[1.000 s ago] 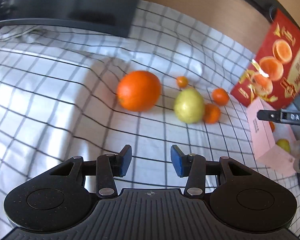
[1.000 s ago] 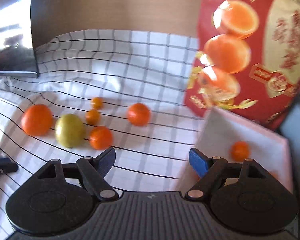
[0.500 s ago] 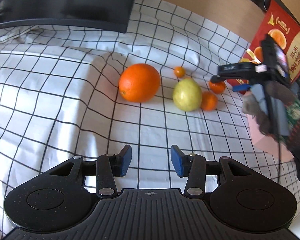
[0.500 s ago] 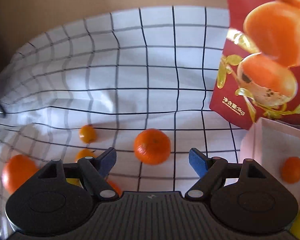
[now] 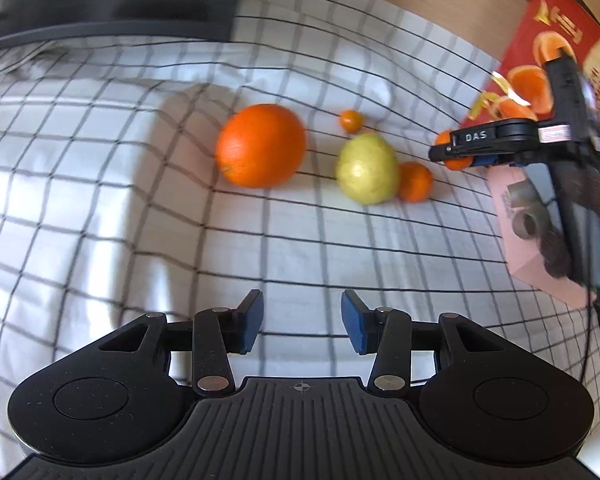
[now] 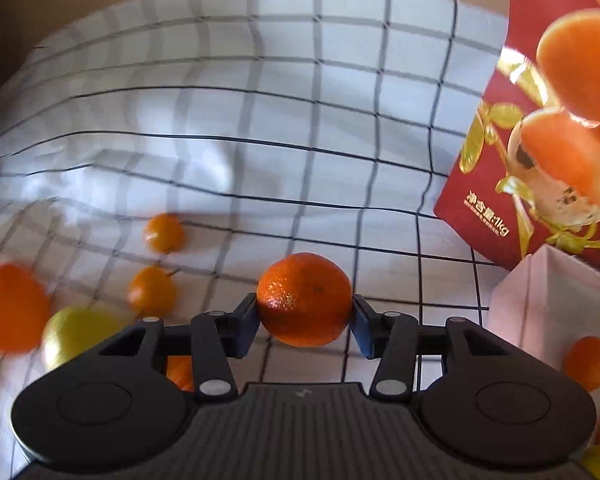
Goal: Organize fruits
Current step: 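Grasp a tangerine on the cloth with the right tool, then set the tangerine down with the right tool while the left tool reaches a small tangerine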
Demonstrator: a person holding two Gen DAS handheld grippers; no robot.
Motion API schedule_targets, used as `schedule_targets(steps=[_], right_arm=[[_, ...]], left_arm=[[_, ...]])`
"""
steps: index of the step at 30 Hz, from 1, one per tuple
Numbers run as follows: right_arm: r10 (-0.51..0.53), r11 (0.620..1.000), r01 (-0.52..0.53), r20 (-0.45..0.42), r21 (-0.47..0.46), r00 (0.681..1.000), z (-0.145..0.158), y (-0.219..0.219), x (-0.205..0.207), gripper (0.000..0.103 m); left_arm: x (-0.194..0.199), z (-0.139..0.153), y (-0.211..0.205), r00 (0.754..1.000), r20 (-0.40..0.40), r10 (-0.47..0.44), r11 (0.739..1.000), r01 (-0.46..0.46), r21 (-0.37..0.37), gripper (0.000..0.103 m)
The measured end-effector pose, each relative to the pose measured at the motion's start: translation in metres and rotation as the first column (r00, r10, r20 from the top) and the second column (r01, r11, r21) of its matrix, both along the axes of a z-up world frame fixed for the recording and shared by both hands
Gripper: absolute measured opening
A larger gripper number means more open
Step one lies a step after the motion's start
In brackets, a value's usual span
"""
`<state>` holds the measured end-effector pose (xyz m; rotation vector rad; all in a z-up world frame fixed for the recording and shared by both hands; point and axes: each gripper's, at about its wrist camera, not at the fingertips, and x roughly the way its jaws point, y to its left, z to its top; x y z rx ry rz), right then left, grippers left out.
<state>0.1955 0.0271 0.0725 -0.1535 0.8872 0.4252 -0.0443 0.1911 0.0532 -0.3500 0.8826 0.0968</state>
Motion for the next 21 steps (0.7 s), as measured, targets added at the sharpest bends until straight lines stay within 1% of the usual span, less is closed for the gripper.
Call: schedule_targets(steps=[2,5,8,11,15,21], right_arm=[[0.025,0.999,-0.026,0.013,0.044,1.000,0.012,-0.009,-0.022,0.048],[0.034,0.995,-0.037,0.032,0.095,0.999,0.026,-0.027,-0.055,0.048],[0.039,0.991,-0.042,0.026,0.129,0.999,0.033,-0.044,-0.087,0.048],[0.033,0.991,-0.033,0.005,0.129,0.999,0.023,-0.061,-0.112,0.048],[0.003,0.997,-0.003,-0.010,0.075,1.000,0.004,-0.080,-0.144,0.048],[-0.063,0.997,0.065,-0.039,0.032,0.997,-0.023,-0.102,-0.170,0.048]], left_arm=[[0.006,0.001,-0.007,1.000,0.002,-0.030,1.000,0.030,0.005,0.047],[0.014,0.001,-0.014,0.998,0.004,-0.056,0.998,0.056,0.005,0.047],[0.019,0.001,-0.024,0.996,0.011,-0.086,0.996,0.086,0.005,0.047],[0.024,0.000,-0.035,0.993,0.022,-0.118,0.993,0.118,-0.003,0.047],[0.030,-0.004,-0.045,0.989,0.025,-0.143,0.989,0.144,-0.015,0.047],[0.035,-0.008,-0.056,0.986,0.028,-0.163,0.986,0.164,-0.029,0.047]])
